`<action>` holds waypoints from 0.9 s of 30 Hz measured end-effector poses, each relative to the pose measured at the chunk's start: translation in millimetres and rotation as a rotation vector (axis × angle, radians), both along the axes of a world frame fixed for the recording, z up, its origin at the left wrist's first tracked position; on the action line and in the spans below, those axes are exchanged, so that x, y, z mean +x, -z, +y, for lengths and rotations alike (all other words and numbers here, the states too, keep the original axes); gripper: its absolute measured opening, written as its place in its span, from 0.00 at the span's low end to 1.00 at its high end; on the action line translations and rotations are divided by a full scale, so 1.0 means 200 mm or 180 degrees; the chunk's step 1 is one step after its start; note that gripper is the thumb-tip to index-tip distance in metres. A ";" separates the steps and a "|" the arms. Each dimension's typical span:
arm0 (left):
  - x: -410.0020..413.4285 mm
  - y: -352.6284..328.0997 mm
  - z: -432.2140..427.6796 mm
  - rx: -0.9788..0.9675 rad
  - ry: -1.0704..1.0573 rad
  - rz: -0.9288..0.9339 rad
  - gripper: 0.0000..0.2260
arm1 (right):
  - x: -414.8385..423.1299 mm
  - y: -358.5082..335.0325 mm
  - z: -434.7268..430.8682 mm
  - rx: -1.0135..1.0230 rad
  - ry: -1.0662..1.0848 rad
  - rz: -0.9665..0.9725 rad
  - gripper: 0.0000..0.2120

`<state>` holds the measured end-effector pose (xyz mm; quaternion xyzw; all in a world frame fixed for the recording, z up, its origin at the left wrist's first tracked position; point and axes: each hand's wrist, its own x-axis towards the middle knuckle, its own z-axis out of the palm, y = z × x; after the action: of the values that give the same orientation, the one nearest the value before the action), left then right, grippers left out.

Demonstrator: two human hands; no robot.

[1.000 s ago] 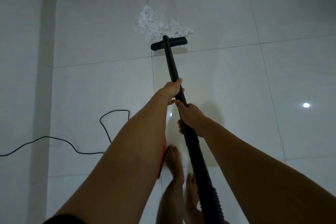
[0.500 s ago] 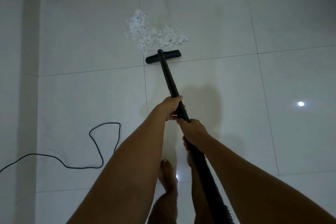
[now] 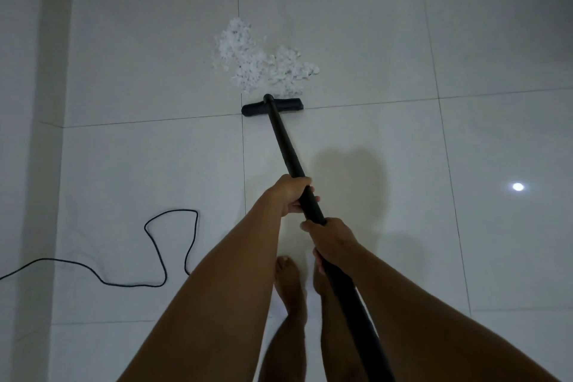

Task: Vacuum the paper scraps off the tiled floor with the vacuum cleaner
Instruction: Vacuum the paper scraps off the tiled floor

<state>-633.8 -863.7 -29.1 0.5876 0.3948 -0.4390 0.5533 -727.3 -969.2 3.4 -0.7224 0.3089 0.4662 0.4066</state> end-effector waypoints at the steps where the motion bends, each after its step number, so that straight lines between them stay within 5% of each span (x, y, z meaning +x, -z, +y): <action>1: -0.04 0.00 0.00 -0.0015 0.0001 0.0011 0.05 | -0.04 -0.01 -0.01 0.0016 0.0029 0.0014 0.23; 13: -0.41 0.03 -0.10 0.0020 0.0281 0.0117 0.16 | -0.37 -0.09 -0.13 0.0443 0.0661 0.0786 0.14; 23: -0.46 -0.05 -0.13 -0.0029 -0.0267 -0.0098 0.05 | -0.41 -0.16 -0.11 -0.0387 -0.0189 -0.0246 0.21; 27: -0.43 -0.13 -0.09 -0.0131 -0.0134 -0.0009 0.12 | -0.37 -0.20 -0.10 -0.0721 -0.0740 -0.0536 0.25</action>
<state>-718.8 -881.9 -4.0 0.5683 0.3972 -0.4344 0.5750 -801.2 -989.5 43.2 -0.8309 0.2386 0.4102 0.2905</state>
